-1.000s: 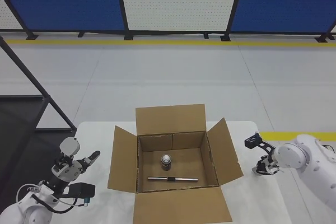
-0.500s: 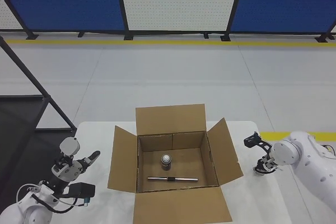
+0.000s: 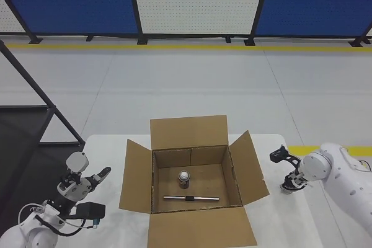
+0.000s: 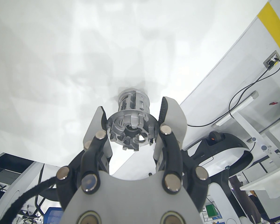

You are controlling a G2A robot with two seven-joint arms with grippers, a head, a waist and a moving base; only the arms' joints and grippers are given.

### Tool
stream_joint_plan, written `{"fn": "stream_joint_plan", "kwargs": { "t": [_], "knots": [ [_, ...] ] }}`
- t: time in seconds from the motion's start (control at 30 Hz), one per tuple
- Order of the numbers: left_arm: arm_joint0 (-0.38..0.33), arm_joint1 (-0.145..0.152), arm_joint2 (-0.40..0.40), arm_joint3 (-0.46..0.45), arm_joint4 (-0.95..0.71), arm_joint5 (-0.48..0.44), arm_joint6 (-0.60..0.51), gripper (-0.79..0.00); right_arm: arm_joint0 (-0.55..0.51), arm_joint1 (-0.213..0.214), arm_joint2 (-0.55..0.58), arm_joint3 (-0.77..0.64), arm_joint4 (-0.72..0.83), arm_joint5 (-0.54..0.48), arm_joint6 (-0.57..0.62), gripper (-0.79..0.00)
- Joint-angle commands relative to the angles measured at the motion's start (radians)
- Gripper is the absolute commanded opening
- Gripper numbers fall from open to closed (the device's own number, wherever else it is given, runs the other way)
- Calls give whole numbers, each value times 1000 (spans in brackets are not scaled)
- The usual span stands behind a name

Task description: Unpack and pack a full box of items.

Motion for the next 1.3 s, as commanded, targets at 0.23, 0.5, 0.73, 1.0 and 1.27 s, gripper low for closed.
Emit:
{"fn": "stream_joint_plan", "kwargs": {
  "t": [0.23, 0.5, 0.73, 1.0, 1.27],
  "knots": [
    [0, 0, 0, 0, 0, 0, 0, 0, 3, -15, 4, 28, -10, -24, 2, -363],
    [0, 0, 0, 0, 0, 0, 0, 0, 6, -24, 13, 45, -21, -37, 1, -22],
    [0, 0, 0, 0, 0, 0, 0, 0, 12, -11, 49, 43, -33, -40, -21, 0],
    [0, 0, 0, 0, 0, 0, 0, 0, 23, 72, 187, -46, -46, -69, -19, 0],
    [0, 0, 0, 0, 0, 0, 0, 0, -125, 220, 460, -442, -71, -18, 55, 0]
  ]
}}
